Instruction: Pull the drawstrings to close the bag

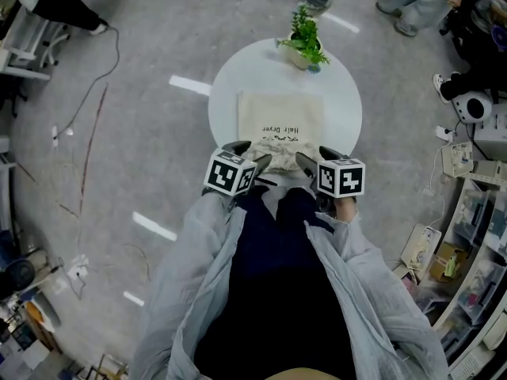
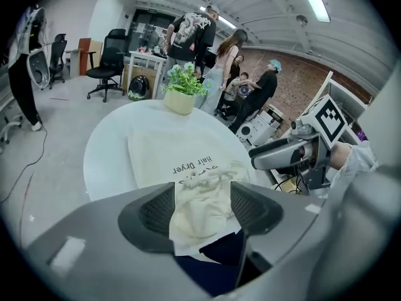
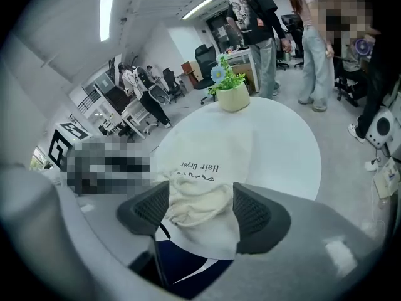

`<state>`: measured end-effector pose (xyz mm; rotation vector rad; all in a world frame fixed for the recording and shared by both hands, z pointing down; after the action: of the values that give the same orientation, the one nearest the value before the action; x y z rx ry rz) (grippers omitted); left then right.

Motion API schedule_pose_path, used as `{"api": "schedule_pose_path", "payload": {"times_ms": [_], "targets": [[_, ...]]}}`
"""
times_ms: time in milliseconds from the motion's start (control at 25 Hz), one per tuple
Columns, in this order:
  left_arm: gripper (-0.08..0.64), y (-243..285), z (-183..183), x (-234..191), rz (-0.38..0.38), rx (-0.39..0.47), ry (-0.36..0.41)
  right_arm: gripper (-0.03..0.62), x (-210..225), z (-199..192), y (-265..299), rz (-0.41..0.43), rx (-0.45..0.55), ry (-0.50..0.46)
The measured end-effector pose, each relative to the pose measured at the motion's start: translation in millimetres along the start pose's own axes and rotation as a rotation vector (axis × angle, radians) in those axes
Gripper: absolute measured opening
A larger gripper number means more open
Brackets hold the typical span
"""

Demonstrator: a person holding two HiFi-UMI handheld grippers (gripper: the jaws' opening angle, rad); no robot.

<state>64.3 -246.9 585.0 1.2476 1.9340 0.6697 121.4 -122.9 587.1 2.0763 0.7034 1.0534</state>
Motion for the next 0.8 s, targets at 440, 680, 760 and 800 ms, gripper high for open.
{"api": "schedule_pose_path", "payload": {"times_ms": [440,680,760,800], "targets": [[0.330,-40.0,25.4,-6.9,-0.023,0.125,-0.009,0.354,-15.1,34.1,-50.8,0.089,0.200,0.069],[0.321,-69.4,55.3,-3.5,-0.034,0.245,0.001,0.347,-30.4,64.1,-91.6,0.149,0.397,0.129],[0.300,-83.0,67.7,-3.4,-0.040,0.292,0.016,0.336,-36.3,71.7,-105.9,0.156,0.451,0.122],[0.290,-90.3,73.9,-2.9,-0.049,0.319,0.020,0.325,-39.5,74.7,-113.2,0.160,0.479,0.120]]}}
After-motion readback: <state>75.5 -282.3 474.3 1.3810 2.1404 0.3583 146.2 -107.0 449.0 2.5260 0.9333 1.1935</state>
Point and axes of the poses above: the fingertips, and each gripper's own axes: y forward along the fingers, x to its right, z out of its top, the point moved 1 cm from there along -y, backward along the fingers, and after that the axes turned 8 degrees about y, right-handed, at the moved point
